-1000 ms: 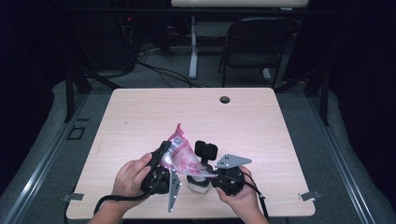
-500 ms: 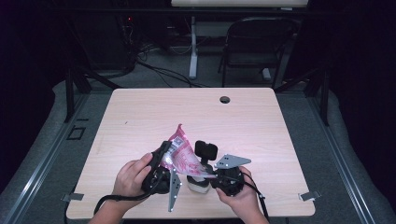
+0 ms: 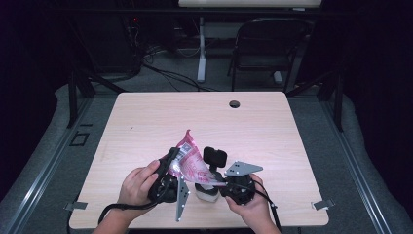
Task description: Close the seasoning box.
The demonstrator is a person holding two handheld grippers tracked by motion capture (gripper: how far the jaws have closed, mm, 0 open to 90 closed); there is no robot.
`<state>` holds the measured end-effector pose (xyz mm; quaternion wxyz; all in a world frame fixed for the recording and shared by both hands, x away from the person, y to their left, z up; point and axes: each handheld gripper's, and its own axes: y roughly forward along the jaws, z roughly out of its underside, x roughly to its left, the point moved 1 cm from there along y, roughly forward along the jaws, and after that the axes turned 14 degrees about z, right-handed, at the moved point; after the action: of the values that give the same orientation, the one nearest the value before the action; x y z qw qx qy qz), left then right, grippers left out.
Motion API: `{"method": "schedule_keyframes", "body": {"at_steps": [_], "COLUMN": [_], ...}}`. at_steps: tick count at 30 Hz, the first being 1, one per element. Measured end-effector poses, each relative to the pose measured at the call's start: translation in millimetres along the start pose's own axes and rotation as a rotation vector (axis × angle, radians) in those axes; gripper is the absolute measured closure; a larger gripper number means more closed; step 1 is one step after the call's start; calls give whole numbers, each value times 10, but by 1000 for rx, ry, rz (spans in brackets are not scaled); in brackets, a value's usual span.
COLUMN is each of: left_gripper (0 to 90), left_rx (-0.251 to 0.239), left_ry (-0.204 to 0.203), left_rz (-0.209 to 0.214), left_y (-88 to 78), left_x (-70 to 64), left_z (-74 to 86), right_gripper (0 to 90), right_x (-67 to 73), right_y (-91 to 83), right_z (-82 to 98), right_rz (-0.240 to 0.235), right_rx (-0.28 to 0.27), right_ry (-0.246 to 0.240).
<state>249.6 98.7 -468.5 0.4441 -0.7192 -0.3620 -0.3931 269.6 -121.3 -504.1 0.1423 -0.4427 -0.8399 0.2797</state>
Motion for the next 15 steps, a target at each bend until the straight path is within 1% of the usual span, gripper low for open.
{"method": "schedule_keyframes", "body": {"at_steps": [15], "left_gripper": [682], "left_rx": [-7], "left_ry": [-9], "left_rz": [2], "left_y": [-4], "left_x": [3], "left_z": [-4], "right_gripper": [846], "right_x": [-10], "right_y": [-4], "right_z": [1], "right_rz": [10], "right_rx": [0], "right_ry": [-2]}}
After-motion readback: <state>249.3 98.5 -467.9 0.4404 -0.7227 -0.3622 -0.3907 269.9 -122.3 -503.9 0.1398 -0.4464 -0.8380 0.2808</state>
